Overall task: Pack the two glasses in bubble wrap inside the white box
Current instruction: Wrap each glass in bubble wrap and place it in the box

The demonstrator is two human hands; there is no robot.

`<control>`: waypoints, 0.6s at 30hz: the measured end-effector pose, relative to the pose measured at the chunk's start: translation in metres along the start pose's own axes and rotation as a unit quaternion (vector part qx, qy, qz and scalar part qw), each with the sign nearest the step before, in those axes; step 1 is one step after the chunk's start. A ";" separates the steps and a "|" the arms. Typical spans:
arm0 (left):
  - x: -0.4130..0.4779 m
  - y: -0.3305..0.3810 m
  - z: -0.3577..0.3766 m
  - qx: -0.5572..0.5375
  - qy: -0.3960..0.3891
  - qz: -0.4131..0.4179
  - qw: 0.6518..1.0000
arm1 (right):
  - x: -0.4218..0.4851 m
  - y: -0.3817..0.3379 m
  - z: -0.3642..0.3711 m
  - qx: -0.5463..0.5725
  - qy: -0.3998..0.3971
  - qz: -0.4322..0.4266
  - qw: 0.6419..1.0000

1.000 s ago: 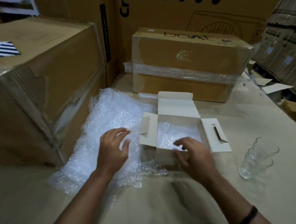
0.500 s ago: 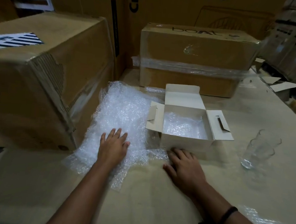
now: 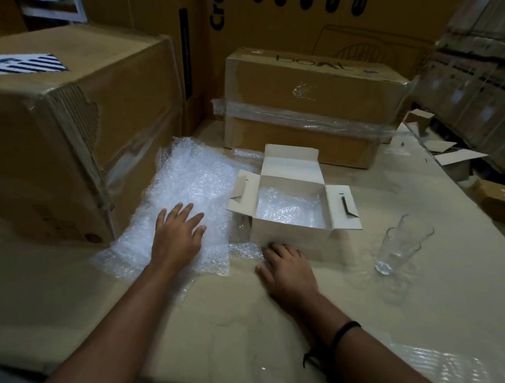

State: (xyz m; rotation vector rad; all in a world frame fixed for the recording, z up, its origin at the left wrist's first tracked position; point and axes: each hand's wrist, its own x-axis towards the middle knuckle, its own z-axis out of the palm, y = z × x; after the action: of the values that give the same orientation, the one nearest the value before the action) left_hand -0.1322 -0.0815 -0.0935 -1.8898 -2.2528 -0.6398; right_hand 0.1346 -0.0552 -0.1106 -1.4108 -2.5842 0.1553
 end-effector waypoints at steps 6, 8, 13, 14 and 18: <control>-0.031 0.067 -0.010 -0.102 0.169 0.065 0.978 | -0.024 0.033 -0.045 0.128 0.095 0.036 0.987; -0.044 0.098 -0.002 -0.126 0.141 0.069 0.979 | -0.041 0.057 -0.071 0.111 0.196 0.041 0.973; -0.062 0.200 0.020 -0.159 0.031 0.145 0.976 | -0.075 0.147 -0.135 0.082 0.321 0.149 0.932; -0.062 0.223 0.021 -0.163 0.004 0.157 0.974 | -0.080 0.165 -0.142 0.082 0.309 0.180 0.930; -0.056 0.307 0.012 -0.194 -0.080 0.154 0.966 | -0.085 0.223 -0.142 0.071 0.159 0.266 0.948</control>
State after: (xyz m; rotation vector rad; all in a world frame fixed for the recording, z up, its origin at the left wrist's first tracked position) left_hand 0.1772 -0.0892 -0.0533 -2.4911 -1.9582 -0.9620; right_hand 0.3934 -0.0058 -0.0230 -1.8641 -1.8554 0.1679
